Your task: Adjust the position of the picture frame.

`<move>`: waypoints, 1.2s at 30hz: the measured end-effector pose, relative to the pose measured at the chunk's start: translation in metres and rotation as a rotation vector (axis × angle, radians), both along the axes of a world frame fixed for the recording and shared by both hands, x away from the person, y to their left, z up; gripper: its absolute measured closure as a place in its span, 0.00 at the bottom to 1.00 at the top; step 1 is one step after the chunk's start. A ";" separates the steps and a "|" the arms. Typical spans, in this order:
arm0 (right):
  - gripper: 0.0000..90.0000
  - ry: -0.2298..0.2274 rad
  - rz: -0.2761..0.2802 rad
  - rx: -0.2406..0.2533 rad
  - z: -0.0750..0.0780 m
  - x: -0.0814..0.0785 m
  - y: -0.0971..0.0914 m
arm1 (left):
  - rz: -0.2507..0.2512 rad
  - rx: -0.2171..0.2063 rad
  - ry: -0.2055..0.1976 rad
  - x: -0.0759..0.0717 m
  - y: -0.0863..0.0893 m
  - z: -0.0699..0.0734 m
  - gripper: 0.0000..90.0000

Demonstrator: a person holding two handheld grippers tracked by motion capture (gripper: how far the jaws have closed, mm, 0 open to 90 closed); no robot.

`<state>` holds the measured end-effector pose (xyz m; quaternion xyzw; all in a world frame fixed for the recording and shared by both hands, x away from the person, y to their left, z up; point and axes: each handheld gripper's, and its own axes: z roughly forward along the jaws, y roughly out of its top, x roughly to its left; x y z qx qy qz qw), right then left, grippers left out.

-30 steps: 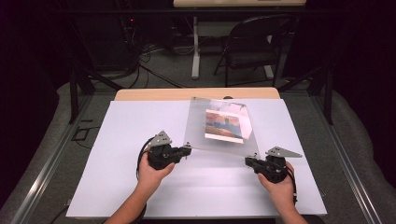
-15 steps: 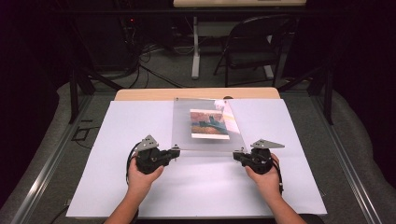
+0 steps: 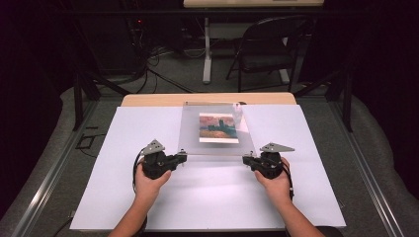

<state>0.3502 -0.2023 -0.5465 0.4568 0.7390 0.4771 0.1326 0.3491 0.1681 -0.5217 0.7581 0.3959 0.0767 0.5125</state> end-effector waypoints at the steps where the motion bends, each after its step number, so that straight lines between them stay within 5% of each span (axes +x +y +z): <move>1: 0.95 -0.001 0.001 -0.004 0.000 0.000 0.001 | 0.003 0.001 0.006 0.001 0.001 -0.002 0.94; 9: 0.95 -0.022 0.007 -0.035 -0.001 0.000 0.005 | 0.002 0.011 0.054 0.002 0.003 -0.015 0.94; 21: 0.95 -0.022 0.016 -0.048 -0.004 0.000 0.009 | 0.017 0.014 0.065 0.003 0.006 -0.020 0.94; 36: 0.95 0.016 0.027 -0.072 -0.016 0.001 0.012 | 0.023 0.077 0.086 0.003 0.003 -0.031 0.93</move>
